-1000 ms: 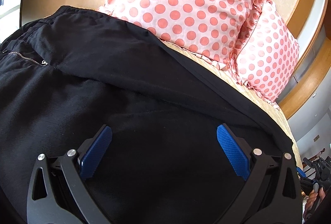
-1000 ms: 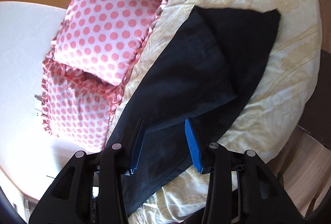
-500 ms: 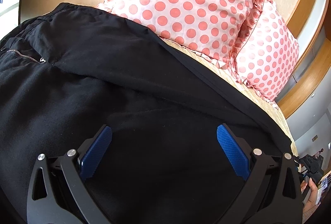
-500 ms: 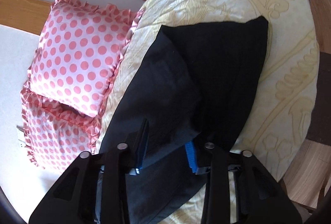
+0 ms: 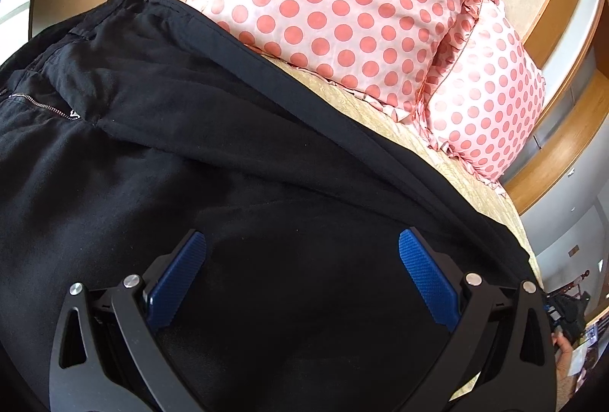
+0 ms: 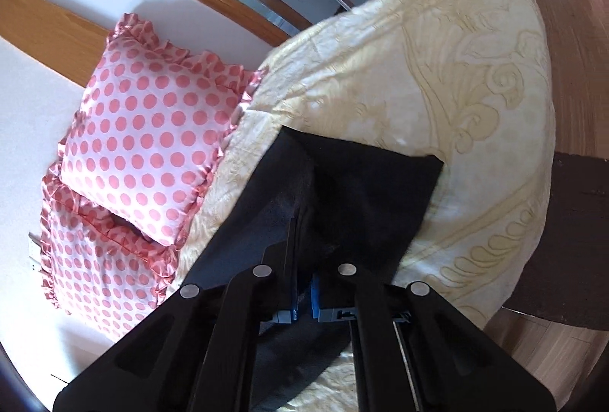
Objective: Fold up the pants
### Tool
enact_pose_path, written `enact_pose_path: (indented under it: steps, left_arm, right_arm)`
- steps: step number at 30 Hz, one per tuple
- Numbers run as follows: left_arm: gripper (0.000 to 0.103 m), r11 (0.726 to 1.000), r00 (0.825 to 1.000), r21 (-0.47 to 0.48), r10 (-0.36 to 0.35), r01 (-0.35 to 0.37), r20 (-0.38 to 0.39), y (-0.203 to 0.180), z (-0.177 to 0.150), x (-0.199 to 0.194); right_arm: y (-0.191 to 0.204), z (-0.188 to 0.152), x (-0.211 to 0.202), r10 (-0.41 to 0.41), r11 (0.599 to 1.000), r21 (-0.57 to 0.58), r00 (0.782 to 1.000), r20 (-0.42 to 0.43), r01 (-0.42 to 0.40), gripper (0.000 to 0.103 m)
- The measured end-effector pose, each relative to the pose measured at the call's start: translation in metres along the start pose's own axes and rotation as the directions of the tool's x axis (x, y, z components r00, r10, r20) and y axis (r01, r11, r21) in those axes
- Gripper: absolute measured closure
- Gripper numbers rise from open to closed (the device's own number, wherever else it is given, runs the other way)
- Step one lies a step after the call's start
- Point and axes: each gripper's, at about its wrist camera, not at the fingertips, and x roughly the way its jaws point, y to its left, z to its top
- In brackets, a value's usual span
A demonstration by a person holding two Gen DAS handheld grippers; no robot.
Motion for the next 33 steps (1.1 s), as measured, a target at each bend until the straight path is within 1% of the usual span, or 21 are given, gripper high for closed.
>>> enact_pose_path:
  steps: [2,3,5,7,8,9,10,12,13,15,17,18,19,20,22,23,24,25,28,30,33]
  left_arm:
    - [0.002,1.0,1.0,-0.021,-0.019,0.019,-0.009,0.009,0.014,-0.008]
    - [0.002,0.999,1.0,-0.037,-0.017,0.017,0.006,0.016,0.026,-0.014]
    - [0.002,0.999,0.998,-0.044,0.022,-0.019,0.064,0.025,0.046,-0.026]
    - [0.002,0.993,0.985,-0.008,0.117,-0.117,0.128,0.031,0.075,-0.034]
    - [0.002,0.984,0.974,0.026,0.172,-0.178,0.146,0.031,0.089,-0.034]
    - [0.002,0.97,0.962,0.058,0.224,-0.236,0.158,0.03,0.103,-0.032]
    - [0.002,0.949,0.946,0.103,0.277,-0.297,0.167,0.029,0.121,-0.025]
    - [0.002,0.913,0.921,0.15,0.358,-0.38,0.154,0.031,0.15,-0.005]
    - [0.002,0.904,0.916,0.157,0.382,-0.399,0.126,0.035,0.168,0.01]
    - [0.002,0.915,0.923,0.122,0.381,-0.384,0.046,0.048,0.198,0.038]
    - [0.003,0.925,0.925,0.024,0.379,-0.378,-0.026,0.067,0.223,0.065]
    - [0.01,0.93,0.929,-0.023,0.364,-0.366,-0.058,0.08,0.231,0.075]
    - [0.021,0.928,0.929,-0.081,0.355,-0.363,-0.098,0.093,0.241,0.087]
    - [0.024,0.923,0.928,-0.118,0.351,-0.365,-0.125,0.1,0.246,0.094]
    - [0.034,0.915,0.931,-0.196,0.322,-0.353,-0.175,0.119,0.252,0.107]
    - [0.037,0.905,0.928,-0.228,0.319,-0.359,-0.194,0.126,0.252,0.112]
    - [0.046,0.892,0.923,-0.261,0.32,-0.369,-0.213,0.134,0.253,0.116]
    - [0.059,0.882,0.919,-0.281,0.324,-0.379,-0.223,0.137,0.251,0.118]
    - [0.087,0.857,0.909,-0.318,0.343,-0.406,-0.236,0.147,0.25,0.119]
    - [0.094,0.857,0.911,-0.319,0.347,-0.405,-0.225,0.149,0.248,0.114]
    - [0.096,0.871,0.911,-0.271,0.374,-0.41,-0.175,0.138,0.244,0.092]
  right_arm:
    - [-0.003,-0.003,0.003,-0.005,1.0,-0.006,1.0,-0.005,0.005,0.099]
    - [-0.002,-0.004,0.002,-0.011,1.0,-0.024,1.0,-0.002,0.011,0.098]
    - [0.002,-0.004,0.002,-0.024,0.998,-0.05,1.0,-0.002,0.024,0.098]
    - [0.003,-0.004,0.003,-0.027,0.998,-0.064,1.0,-0.005,0.027,0.098]
    - [0.003,-0.003,0.003,-0.027,0.997,-0.069,1.0,-0.007,0.026,0.098]
    - [0.004,-0.003,0.003,-0.026,0.997,-0.075,1.0,-0.009,0.025,0.098]
    - [0.004,-0.003,0.003,-0.026,0.997,-0.079,1.0,-0.012,0.025,0.098]
    - [0.004,-0.002,0.004,-0.024,0.996,-0.083,1.0,-0.019,0.022,0.098]
    - [0.003,-0.001,0.004,-0.021,0.996,-0.083,1.0,-0.022,0.02,0.098]
    - [0.003,0.0,0.004,-0.019,0.996,-0.088,0.999,-0.028,0.017,0.098]
    - [0.004,0.0,0.004,-0.02,0.995,-0.096,0.999,-0.031,0.017,0.098]
    - [0.004,0.0,0.005,-0.021,0.995,-0.098,0.999,-0.033,0.017,0.098]
    - [0.004,0.0,0.005,-0.02,0.995,-0.1,0.999,-0.036,0.016,0.098]
    - [0.004,0.001,0.005,-0.02,0.995,-0.101,0.999,-0.039,0.016,0.098]
    - [0.005,0.002,0.006,-0.019,0.994,-0.106,0.999,-0.046,0.014,0.098]
    - [0.005,0.002,0.006,-0.019,0.994,-0.108,0.999,-0.048,0.014,0.098]
    - [0.005,0.002,0.006,-0.02,0.994,-0.11,0.999,-0.05,0.014,0.098]
    - [0.006,0.002,0.007,-0.021,0.994,-0.112,0.998,-0.052,0.015,0.098]
    - [0.006,0.003,0.008,-0.021,0.993,-0.115,0.998,-0.055,0.014,0.098]
    - [0.006,0.003,0.008,-0.019,0.993,-0.12,0.998,-0.055,0.013,0.098]
    - [0.006,0.003,0.008,-0.014,0.993,-0.121,0.998,-0.054,0.007,0.098]
